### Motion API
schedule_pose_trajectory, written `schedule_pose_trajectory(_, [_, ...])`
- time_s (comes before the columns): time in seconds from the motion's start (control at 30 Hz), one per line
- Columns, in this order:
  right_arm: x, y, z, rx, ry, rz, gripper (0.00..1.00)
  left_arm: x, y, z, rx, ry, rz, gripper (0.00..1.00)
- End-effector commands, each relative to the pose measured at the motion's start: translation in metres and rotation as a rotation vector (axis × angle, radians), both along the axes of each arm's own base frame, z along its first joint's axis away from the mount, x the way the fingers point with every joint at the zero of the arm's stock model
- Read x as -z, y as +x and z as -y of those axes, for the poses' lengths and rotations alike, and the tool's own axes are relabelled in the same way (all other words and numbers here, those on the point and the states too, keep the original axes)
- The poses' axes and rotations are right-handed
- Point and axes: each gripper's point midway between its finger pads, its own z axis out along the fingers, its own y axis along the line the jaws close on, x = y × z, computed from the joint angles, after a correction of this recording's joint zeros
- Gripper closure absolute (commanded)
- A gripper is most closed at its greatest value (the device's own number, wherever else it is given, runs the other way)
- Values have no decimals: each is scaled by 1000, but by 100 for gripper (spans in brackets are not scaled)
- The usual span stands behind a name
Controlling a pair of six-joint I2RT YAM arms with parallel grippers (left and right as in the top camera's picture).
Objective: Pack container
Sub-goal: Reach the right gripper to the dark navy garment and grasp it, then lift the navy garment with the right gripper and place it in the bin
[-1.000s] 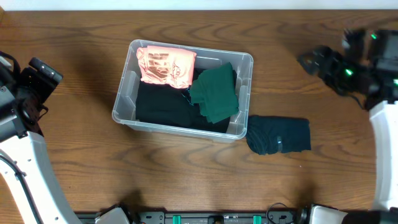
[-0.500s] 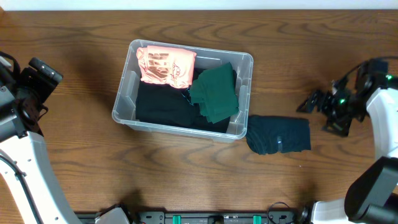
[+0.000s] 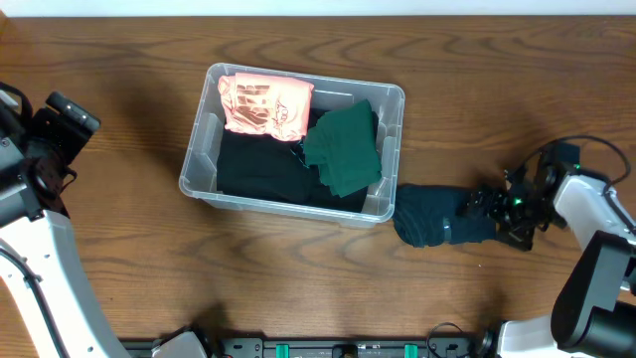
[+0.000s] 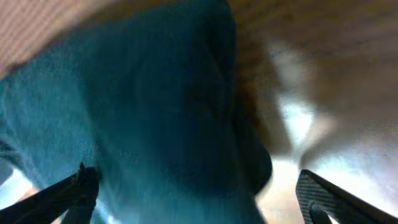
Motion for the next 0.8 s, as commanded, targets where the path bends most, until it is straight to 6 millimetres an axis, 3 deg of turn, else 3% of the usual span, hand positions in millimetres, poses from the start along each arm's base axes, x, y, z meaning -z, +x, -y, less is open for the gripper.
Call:
schedule_pose_trajectory(0.0, [6, -3, -22, -32, 94, 31, 7, 2, -1, -2, -10, 0, -6, 2])
schedule_pose_trajectory(0.13, [9, -4, -30, -38, 128, 47, 30, 2, -1, -2, -10, 0, -6, 2])
schedule_pose_trajectory(0.27, [6, 3, -32, -41, 144, 80, 74, 2, -1, -2, -10, 0, -6, 2])
schedule_pose_trajectory(0.33, [-3, 12, -39, -39, 201, 120, 86, 2, -1, -2, -10, 0, -6, 2])
schedule_pose_trajectory(0.4, [-19, 24, -47, -41, 268, 178, 91, 2, -1, -2, -10, 0, -6, 2])
schedule_pose_trajectory(0.5, [-63, 48, -61, -60, 396, 316, 98, 2, -1, -2, -10, 0, -6, 2])
schedule_pose_trajectory(0.63, [-148, 78, -71, -63, 517, 518, 99, 2, -1, -2, -10, 0, -6, 2])
schedule_pose_trajectory(0.77, [-238, 93, -75, -154, 453, 776, 99, 2, -1, -2, -10, 0, -6, 2])
